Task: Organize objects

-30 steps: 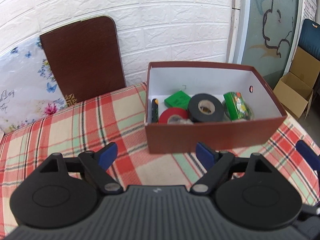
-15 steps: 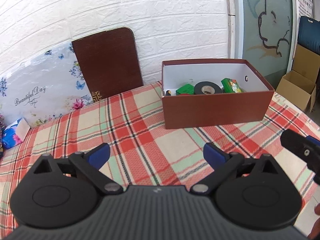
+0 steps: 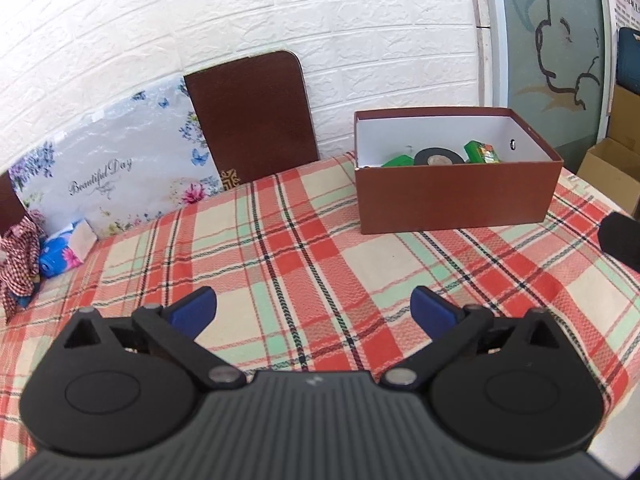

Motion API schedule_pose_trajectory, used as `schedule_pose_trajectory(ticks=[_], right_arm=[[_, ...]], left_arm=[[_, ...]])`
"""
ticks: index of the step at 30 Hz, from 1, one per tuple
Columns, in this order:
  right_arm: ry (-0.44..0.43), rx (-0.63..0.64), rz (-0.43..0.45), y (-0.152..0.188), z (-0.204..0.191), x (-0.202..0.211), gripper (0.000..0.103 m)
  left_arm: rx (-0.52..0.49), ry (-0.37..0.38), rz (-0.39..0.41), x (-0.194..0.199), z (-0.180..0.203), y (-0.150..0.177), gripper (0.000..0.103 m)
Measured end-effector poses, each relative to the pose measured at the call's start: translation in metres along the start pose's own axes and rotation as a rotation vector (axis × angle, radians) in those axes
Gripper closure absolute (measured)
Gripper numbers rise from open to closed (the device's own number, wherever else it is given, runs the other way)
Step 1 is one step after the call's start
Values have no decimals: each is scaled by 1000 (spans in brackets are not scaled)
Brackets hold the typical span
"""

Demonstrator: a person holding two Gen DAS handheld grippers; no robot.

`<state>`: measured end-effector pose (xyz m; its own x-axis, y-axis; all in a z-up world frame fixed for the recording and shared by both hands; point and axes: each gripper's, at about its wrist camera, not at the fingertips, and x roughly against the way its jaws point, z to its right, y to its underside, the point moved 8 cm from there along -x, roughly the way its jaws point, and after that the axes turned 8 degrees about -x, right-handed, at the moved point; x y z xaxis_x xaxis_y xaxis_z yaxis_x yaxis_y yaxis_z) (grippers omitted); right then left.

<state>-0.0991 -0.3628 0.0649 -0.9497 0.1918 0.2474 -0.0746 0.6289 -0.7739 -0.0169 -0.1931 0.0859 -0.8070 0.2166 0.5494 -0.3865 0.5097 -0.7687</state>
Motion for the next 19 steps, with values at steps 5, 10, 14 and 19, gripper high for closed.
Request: schedule_pose_trajectory(ticks=[5, 10, 14, 19], right_arm=[[3, 1, -18, 5, 0, -5, 2], [10, -7, -31, 8, 5, -11, 2], [19, -15, -48, 12, 10, -16, 2], [29, -22, -70, 17, 14, -24, 2]], left_arm=[[-34, -15, 2, 2, 6, 3, 0], [-52, 8, -25, -3, 13, 10, 0], [-48, 16, -47, -9, 14, 14, 0], [-60, 11, -83, -19, 16, 21, 0]])
